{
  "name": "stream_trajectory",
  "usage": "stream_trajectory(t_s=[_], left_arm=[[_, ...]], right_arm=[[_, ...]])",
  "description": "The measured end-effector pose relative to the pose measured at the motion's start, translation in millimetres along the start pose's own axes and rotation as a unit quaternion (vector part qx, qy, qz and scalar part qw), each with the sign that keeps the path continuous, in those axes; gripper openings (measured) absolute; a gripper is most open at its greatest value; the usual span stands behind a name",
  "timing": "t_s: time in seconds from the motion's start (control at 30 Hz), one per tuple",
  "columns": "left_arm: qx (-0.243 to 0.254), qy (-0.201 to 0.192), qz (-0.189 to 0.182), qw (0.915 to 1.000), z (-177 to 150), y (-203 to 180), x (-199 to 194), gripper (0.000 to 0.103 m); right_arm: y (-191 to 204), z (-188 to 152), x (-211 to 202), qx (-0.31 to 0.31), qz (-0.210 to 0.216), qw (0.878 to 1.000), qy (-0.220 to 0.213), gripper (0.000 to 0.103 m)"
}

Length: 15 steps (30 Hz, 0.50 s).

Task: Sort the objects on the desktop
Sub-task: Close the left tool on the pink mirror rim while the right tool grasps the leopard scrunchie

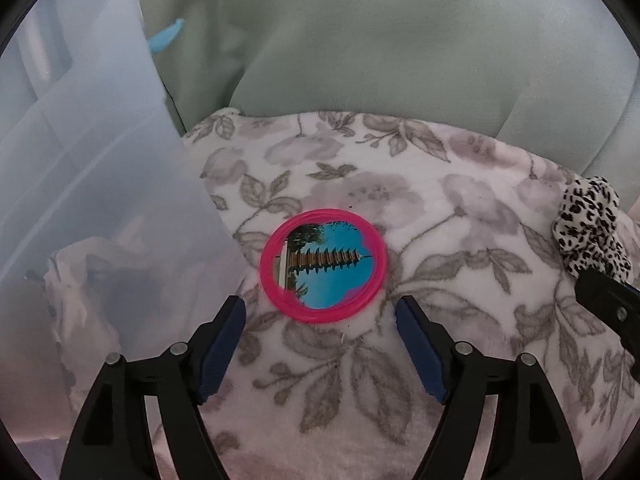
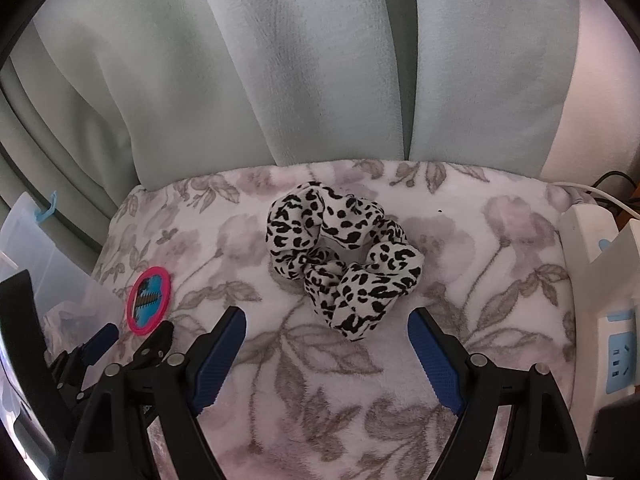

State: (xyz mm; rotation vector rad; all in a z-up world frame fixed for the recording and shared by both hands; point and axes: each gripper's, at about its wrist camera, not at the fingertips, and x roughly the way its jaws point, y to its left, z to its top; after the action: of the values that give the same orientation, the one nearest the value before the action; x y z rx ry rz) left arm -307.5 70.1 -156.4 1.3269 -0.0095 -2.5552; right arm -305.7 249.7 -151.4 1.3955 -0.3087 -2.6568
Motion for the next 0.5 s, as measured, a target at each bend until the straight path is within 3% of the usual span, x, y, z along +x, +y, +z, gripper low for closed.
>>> stream_trajectory(t_s=[0.23,0.5], left_arm=[[-0.024,0.004,-0.015,0.9996,11.0,-4.1,9.4,0.08],[0.002,-0.004,-0.07,0.9975,16.8,-10.7,13.6,0.079]], right_arm=[[0.5,-1.6,2.5,0.001,0.001,1.0,-0.001,0.086],[-2.3,-1.3,2.7,0.006,0.002,1.0,-0.004,0.086]])
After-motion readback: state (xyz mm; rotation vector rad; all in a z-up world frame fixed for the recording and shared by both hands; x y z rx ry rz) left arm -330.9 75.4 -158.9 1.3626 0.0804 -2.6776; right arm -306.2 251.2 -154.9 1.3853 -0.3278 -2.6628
